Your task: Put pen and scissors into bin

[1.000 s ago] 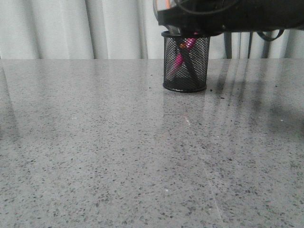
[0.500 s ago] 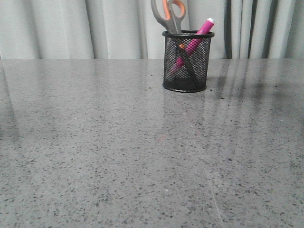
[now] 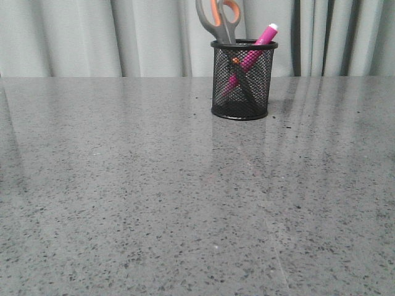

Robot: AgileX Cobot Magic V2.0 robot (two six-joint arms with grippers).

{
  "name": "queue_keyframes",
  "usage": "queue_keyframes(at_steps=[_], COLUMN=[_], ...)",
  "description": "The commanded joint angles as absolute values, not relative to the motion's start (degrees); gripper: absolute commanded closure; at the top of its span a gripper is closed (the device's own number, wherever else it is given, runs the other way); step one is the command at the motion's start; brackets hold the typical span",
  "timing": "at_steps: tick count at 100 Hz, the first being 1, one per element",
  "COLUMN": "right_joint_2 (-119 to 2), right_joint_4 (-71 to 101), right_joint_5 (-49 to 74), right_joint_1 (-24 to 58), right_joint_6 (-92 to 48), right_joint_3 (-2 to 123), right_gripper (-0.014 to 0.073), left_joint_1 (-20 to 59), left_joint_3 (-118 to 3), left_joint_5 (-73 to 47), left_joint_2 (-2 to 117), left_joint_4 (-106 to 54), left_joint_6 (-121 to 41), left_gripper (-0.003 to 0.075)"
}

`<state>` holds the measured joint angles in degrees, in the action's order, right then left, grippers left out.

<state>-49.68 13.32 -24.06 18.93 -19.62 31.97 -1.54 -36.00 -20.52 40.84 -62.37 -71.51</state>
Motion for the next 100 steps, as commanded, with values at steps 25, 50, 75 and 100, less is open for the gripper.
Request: queue_keyframes(at_steps=[25, 50, 75, 100], right_joint_2=[-31.69, -21.55, -16.96, -16.96], right_joint_4=[12.85, 12.99, 13.53, 13.53], right_joint_5=[-25.61, -25.32, -21.26, -20.33], right_joint_1=[17.81, 17.81, 17.81, 17.81], right_joint_6=[-21.85, -21.85, -21.85, -21.85], right_joint_3=[16.59, 7.78, 6.57, 6.57], right_gripper=[0.067, 0.067, 0.067, 0.067], left_joint_1=[-1.7, -1.7, -1.7, -1.7], left_joint_3=[-23.72, -12.2, -6.83, -6.43], left_joint_5=[-11.69, -11.14, -11.25, -11.36], left_joint_2=[24.49, 11.13, 2.01, 1.54], left_joint_4=[-76.79, -83.23, -84.29, -85.54], left_joint_6=[-80.29, -80.29, -80.29, -80.29], left_gripper=[0.0739, 0.0739, 0.0739, 0.0739])
